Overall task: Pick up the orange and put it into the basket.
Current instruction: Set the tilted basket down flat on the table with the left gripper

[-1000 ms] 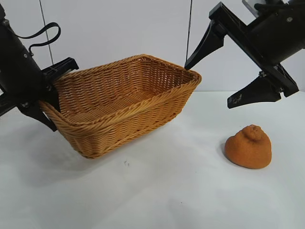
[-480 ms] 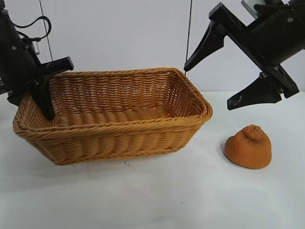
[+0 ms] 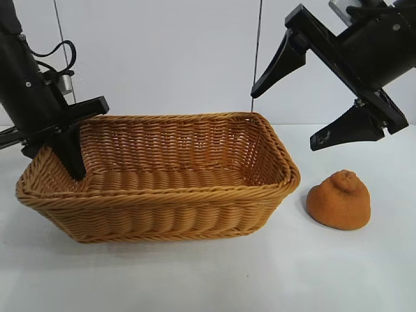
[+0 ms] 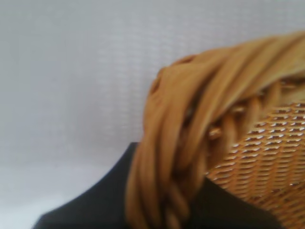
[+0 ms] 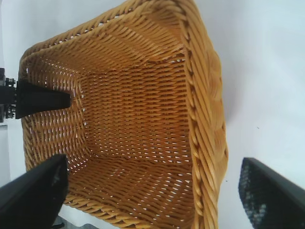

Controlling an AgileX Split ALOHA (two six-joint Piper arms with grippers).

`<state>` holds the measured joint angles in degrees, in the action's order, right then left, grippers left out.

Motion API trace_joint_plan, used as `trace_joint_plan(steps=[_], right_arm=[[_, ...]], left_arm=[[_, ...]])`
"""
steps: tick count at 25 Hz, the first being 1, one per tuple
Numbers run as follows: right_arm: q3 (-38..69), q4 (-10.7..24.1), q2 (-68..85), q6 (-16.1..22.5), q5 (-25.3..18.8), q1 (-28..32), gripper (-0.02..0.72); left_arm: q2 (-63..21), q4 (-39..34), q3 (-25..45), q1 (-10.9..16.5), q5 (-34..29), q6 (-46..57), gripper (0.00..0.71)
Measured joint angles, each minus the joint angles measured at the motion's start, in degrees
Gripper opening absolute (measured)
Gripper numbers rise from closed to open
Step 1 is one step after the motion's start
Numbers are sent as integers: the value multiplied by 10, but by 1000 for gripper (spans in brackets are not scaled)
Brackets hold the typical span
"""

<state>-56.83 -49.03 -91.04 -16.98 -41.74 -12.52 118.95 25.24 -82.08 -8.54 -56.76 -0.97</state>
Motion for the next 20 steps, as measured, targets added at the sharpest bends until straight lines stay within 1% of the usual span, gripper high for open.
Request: trace_joint_plan(steps=[4,7,13,16,17,18,19,20], right_arm=[[0,0,0,0,0,0,668],[0,0,0,0,0,0,668],[0,0,0,0,0,0,668],[0,1,0,0,0,0,668],[0,1,0,0,0,0,668],[0,1,0,0,0,0,668],[0,1,0,0,0,0,668],[0,1,0,0,0,0,668]], left_arm=[[24,2,-1,-12,3,-15,92],[36,-1,-1,-19,19,-17,92],[40,-3,-1,-20,49,-18,92],[40,-2,-1,-20,53,-18,100],[40,-2,-1,-20,53,-18,118],[40,0,-1,-20,52,-19,150],[40,2,-1,-20,51,-19,199],[40,3,-1,-20,50,-19,267]])
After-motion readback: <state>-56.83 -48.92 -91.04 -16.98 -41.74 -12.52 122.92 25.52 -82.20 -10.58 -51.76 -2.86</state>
